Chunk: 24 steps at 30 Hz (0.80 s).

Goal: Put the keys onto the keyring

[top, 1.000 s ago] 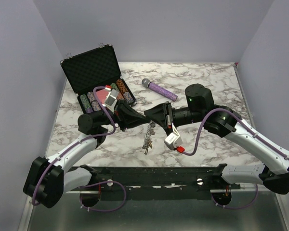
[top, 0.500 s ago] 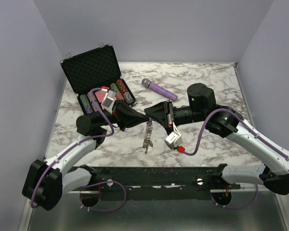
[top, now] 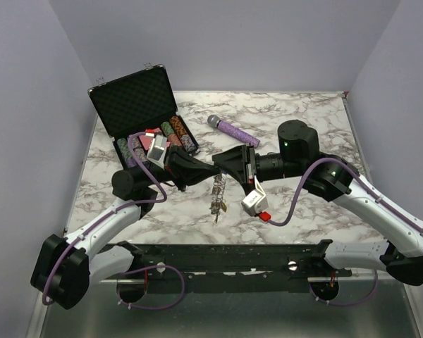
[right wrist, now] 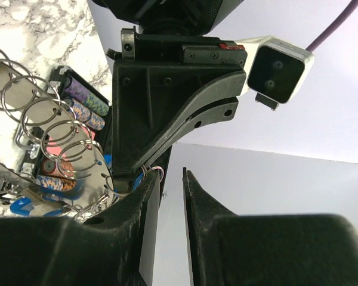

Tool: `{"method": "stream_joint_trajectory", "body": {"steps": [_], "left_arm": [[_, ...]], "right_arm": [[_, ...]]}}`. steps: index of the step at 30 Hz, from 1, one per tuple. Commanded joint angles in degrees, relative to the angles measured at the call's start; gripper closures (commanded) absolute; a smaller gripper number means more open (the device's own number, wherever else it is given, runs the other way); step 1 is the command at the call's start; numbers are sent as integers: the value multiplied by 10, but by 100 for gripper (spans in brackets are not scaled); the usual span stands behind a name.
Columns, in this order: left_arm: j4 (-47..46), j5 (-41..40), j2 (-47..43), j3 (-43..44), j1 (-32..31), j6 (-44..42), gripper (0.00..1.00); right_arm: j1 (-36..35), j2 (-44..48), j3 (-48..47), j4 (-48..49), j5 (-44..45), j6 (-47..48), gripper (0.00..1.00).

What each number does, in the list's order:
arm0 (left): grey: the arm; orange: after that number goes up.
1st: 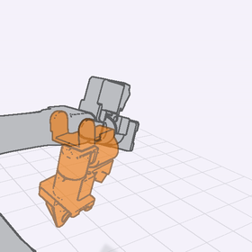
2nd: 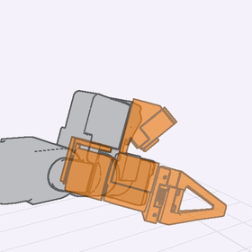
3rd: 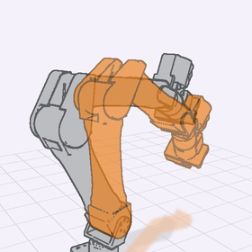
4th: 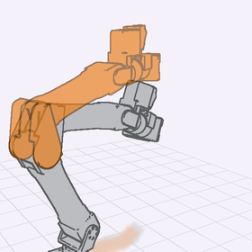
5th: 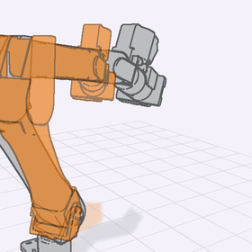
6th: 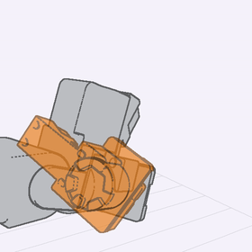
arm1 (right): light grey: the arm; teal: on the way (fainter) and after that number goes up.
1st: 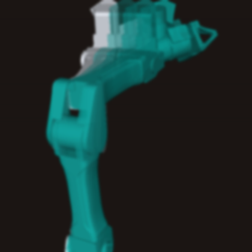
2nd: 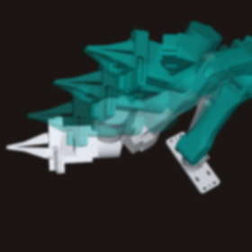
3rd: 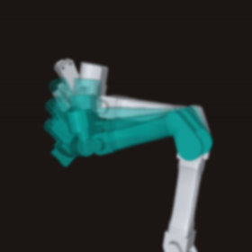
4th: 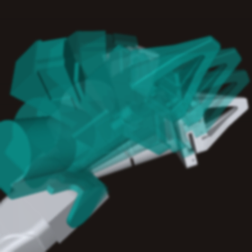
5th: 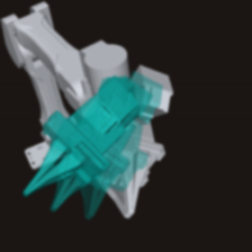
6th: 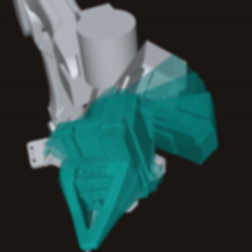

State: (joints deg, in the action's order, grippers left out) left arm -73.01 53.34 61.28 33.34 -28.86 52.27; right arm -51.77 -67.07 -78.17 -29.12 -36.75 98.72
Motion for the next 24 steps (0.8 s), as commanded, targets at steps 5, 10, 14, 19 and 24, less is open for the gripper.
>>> {"method": "stream_joint_trajectory", "body": {"steps": [5, 10, 14, 19, 24], "left_arm": [[-184, -20, 4, 52, -39, -112, 100], [-185, -29, 12, 59, -48, -169, 100], [-184, -46, 13, 61, -59, -202, 100], [-184, -76, 4, 52, -66, -234, 100], [-185, -96, -3, 54, -70, -250, 100]], "right_arm": [[3, -13, -23, -1, 40, -9, 70], [4, -18, -35, -5, 53, -11, 69], [4, -22, -41, -3, 70, -19, 69], [4, -20, -44, 2, 84, -31, 68], [3, -20, -45, 16, 92, -38, 66]]}}
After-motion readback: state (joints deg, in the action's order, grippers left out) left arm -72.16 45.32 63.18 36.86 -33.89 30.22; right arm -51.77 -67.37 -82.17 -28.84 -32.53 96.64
